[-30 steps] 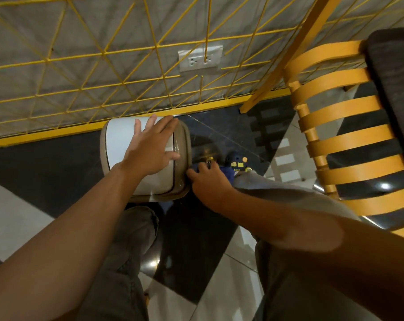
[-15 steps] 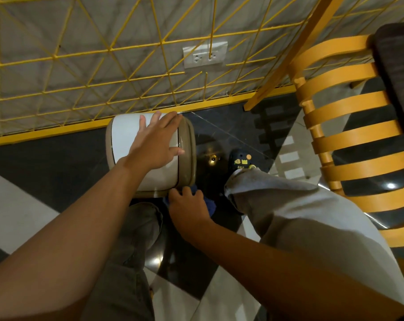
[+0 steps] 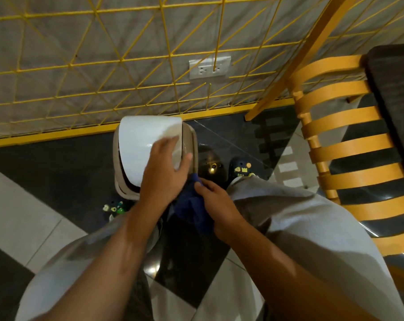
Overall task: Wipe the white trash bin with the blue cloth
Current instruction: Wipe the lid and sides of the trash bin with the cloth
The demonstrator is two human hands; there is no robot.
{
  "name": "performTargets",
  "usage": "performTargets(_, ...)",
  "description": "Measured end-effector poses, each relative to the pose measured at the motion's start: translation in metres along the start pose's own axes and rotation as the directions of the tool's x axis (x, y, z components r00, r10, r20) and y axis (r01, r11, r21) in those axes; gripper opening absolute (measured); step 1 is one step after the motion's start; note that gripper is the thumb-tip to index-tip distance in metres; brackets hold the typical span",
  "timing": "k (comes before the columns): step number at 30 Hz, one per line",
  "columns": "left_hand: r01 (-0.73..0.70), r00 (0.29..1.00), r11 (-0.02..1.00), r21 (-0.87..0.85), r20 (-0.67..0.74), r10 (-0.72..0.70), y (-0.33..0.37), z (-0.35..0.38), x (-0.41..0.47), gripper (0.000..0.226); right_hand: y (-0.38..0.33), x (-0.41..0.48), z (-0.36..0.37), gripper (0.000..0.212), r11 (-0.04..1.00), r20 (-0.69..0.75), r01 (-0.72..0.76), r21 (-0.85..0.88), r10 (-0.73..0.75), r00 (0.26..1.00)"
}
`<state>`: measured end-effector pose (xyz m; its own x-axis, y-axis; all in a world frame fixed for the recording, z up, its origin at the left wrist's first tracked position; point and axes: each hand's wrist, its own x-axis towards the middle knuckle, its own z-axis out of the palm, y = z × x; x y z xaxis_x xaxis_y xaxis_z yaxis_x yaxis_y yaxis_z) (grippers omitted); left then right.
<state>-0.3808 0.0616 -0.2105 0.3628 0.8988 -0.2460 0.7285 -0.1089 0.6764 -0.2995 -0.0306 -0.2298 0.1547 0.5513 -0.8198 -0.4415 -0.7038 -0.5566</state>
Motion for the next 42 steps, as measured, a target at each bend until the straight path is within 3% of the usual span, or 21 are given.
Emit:
performTargets(3, 0.213, 0.965, 0.967, -0.136, 0.182, -0.187, 0.001, 0.017, -0.040, 0.048, -0.003, -0.007, 0.002, 0.042, 0.941, 0.104, -0.070, 0.332, 0.037, 0.994)
performTargets(5, 0.311, 0.936, 0.926, -0.213, 0.240, -0.259, -0.006, 0.019, -0.049, 0.033, -0.005, -0.007, 0.000, 0.056, 0.907, 0.170, -0.157, 0.390, 0.096, 0.981)
performTargets(6, 0.338, 0.930, 0.904, -0.263, 0.238, -0.279, -0.009, 0.015, -0.049, 0.021, -0.006, -0.007, -0.002, 0.061, 0.915, 0.201, -0.187, 0.358, 0.120, 0.972)
performTargets(8, 0.375, 0.924, 0.836, -0.400, 0.229, -0.305, -0.016, 0.006, -0.048, 0.022, -0.015, -0.004, -0.007, 0.061, 0.948, 0.234, -0.181, 0.262, 0.119, 0.965)
performTargets(10, 0.369, 0.929, 0.793, -0.485, 0.170, -0.328, -0.018, 0.000, -0.048, 0.035, -0.031, -0.001, -0.011, 0.044, 0.995, 0.203, -0.058, 0.078, 0.041, 0.978)
performTargets(11, 0.316, 0.946, 0.832, -0.455, 0.087, -0.312, -0.019, 0.001, -0.048, 0.039, -0.039, 0.004, -0.013, 0.036, 0.993, 0.153, 0.066, -0.102, -0.050, 0.987)
performTargets(12, 0.248, 0.962, 0.882, -0.401, -0.008, -0.274, -0.020, 0.003, -0.049, 0.041, -0.045, 0.012, -0.015, 0.034, 0.919, 0.104, 0.211, -0.333, -0.187, 0.977)
performTargets(14, 0.130, 0.970, 0.940, -0.317, -0.155, -0.186, -0.022, 0.014, -0.048, 0.037, -0.056, 0.032, -0.019, 0.043, 0.559, 0.142, 0.424, -0.713, -0.477, 0.867)
performTargets(16, 0.051, 0.976, 0.963, -0.266, -0.193, -0.105, -0.025, 0.029, -0.043, 0.035, -0.067, 0.052, -0.018, 0.053, 0.240, 0.283, 0.505, -0.829, -0.599, 0.749)
performTargets(18, -0.029, 0.983, 0.993, -0.118, -0.181, 0.007, -0.031, 0.047, -0.034, 0.038, -0.079, 0.070, -0.013, 0.062, 0.119, 0.341, 0.492, -0.862, -0.582, 0.739)
performTargets(21, -0.122, 0.976, 0.989, 0.077, -0.169, 0.134, -0.040, 0.066, -0.027, 0.027, -0.086, 0.095, -0.006, 0.074, 0.096, 0.339, 0.435, -0.895, -0.487, 0.805)
performTargets(25, -0.168, 0.974, 0.970, 0.178, -0.120, 0.191, -0.059, 0.079, -0.038, 0.035, -0.079, 0.112, 0.000, 0.074, 0.131, 0.319, 0.402, -0.906, -0.410, 0.854)
performTargets(30, -0.092, 0.993, 0.981, 0.169, -0.060, 0.103, -0.068, 0.085, -0.050, 0.032, -0.079, 0.102, 0.003, 0.072, 0.239, 0.310, 0.441, -0.865, -0.436, 0.845)
performTargets(34, 0.008, 0.999, 0.998, 0.059, -0.049, -0.005, -0.071, 0.088, -0.056, 0.029, -0.082, 0.095, 0.007, 0.070, 0.230, 0.342, 0.444, -0.866, -0.376, 0.861)
performTargets(39, 0.081, 0.962, 0.994, -0.080, -0.254, -0.099, -0.046, 0.080, -0.057, 0.032, -0.072, 0.092, 0.010, 0.103, 0.258, 0.355, 0.448, -0.856, -0.335, 0.873)
performTargets(42, 0.115, 0.953, 0.988, -0.105, -0.268, -0.140, -0.054, 0.081, -0.052, 0.028, -0.063, 0.090, 0.013, 0.116, 0.262, 0.342, 0.454, -0.852, -0.379, 0.860)
